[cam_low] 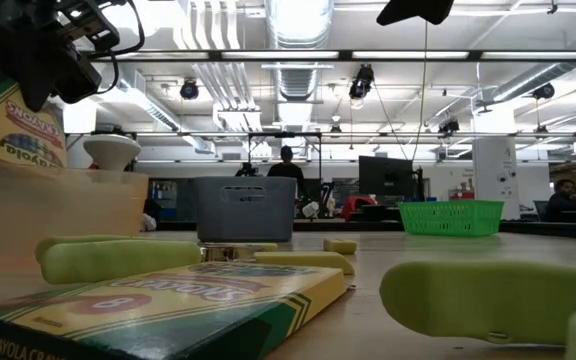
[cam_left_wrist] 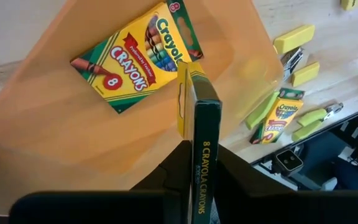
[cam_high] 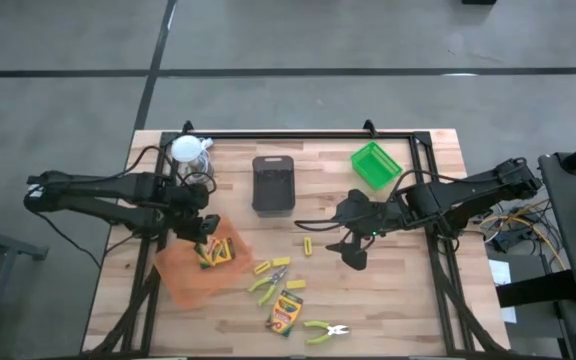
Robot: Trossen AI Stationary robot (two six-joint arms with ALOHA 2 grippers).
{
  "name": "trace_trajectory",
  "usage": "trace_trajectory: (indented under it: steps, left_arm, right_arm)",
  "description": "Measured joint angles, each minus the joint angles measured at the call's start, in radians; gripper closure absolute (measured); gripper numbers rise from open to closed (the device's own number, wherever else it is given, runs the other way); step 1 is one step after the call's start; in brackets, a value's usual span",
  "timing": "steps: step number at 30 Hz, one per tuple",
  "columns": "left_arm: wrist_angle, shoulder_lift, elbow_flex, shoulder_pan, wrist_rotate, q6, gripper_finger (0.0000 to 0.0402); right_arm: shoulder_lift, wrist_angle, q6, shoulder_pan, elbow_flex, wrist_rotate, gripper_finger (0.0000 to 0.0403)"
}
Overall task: Pick & Place School Supplies
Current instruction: Put the pack of crayons into the orange bin
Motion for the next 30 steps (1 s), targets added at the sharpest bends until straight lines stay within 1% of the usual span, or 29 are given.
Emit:
trace_trajectory:
  steps: [30]
  left_arm:
    - [0.006,0.0,0.0,0.0,0.004,-0.009,0.0344]
  right_arm:
    - [0.0,0.003,0.007,0.0,0.0,-0.001,0.0048]
